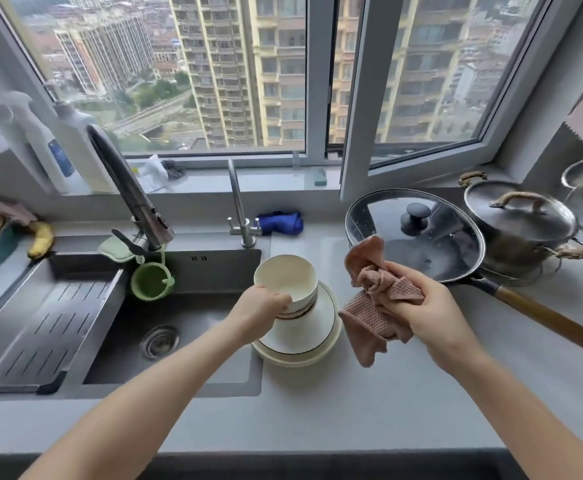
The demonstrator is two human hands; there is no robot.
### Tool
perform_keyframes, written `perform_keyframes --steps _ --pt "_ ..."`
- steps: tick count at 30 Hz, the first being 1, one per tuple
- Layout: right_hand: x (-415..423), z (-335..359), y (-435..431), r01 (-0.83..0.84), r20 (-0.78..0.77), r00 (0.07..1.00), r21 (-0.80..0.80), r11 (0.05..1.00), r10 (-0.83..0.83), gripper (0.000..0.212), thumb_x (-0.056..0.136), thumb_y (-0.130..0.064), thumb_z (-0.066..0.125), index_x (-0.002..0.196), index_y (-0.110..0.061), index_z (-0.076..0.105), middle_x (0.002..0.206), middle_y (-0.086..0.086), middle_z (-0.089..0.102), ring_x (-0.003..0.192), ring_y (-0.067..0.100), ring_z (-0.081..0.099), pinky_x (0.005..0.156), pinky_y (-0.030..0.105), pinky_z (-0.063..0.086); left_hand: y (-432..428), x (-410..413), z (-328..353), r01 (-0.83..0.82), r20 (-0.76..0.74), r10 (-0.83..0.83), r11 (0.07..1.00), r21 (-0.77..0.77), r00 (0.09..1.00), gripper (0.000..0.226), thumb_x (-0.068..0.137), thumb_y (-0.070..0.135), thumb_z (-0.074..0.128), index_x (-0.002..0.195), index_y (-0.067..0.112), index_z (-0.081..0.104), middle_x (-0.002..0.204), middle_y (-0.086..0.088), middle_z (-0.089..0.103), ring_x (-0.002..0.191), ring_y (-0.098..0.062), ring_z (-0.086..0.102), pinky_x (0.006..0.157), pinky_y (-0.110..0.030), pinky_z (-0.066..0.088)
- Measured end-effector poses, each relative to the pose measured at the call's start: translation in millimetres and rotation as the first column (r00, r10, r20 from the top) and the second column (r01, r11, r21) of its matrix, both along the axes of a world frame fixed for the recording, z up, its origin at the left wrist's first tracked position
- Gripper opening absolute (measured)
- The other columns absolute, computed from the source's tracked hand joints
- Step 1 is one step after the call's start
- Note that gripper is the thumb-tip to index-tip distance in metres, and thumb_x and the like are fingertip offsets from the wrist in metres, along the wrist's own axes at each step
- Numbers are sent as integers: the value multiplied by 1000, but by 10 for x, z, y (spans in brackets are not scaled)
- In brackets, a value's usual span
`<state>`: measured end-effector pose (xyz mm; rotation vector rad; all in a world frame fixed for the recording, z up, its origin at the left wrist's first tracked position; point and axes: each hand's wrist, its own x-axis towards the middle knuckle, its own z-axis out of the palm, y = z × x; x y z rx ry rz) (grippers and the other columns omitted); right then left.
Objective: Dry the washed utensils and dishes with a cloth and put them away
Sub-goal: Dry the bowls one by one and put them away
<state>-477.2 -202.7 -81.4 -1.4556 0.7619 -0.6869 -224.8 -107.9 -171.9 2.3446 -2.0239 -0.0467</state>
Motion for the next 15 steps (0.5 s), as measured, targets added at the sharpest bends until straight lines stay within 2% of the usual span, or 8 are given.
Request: perform_keyframes --steps 2,4,7,9,11,13,15 --pt "49 16 -10 4 3 1000 -4 1000 -4 39 78 -10 71 114 -25 66 88 -5 74 80 11 68 64 30 53 -18 -24 46 8 -59 -10 999 -44 998 12 79 -1 60 81 10 64 71 -5 68 64 -31 60 57 -26 35" --pt "113 37 -48 3 -1 1000 -12 1000 -4 40 79 -8 71 116 -23 65 89 -6 75 83 12 68 67 32 55 -11 -51 104 -74 -188 58 994 -81 981 14 92 11 50 92 7 63 84 -10 66 78 -31 56 64 -30 37" --pt "218 104 -114 6 22 1000 -21 1000 -6 39 80 -8 71 115 -25 66 89 -6 74 83 16 68 69 41 52 -6 -11 195 -279 -459 203 955 -103 865 16 91 16 55 85 3 60 73 -6 54 71 -24 47 63 -30 33" --pt "293 142 -149 4 41 999 -30 1000 -3 36 81 -6 70 105 -33 66 85 -8 74 79 15 66 72 44 48 -7 69 260 -380 -682 250 924 -44 687 21 88 16 59 79 -3 57 69 -4 49 68 -18 43 65 -29 32" --pt "386 161 -184 -13 50 999 -26 1000 14 38 81 -4 70 103 -34 65 82 -9 74 78 15 64 74 45 45 18 131 332 -449 -860 245 893 21 448 26 86 18 61 88 -7 62 76 -7 54 74 -17 48 70 -30 36" --pt "484 184 -201 -37 70 997 -19 999 38 38 80 -4 70 105 -33 66 82 -8 74 79 19 63 75 47 44 44 165 390 -500 -931 224 864 53 289 25 86 17 61 95 -6 65 82 -9 58 78 -17 52 72 -32 38" --pt "583 208 -214 -70 87 994 -19 997 72 36 80 -5 70 103 -32 68 83 -5 74 81 21 64 74 43 46 44 200 434 -549 -965 214 830 96 154 18 89 15 60 95 0 68 86 -9 62 78 -19 56 71 -33 44"
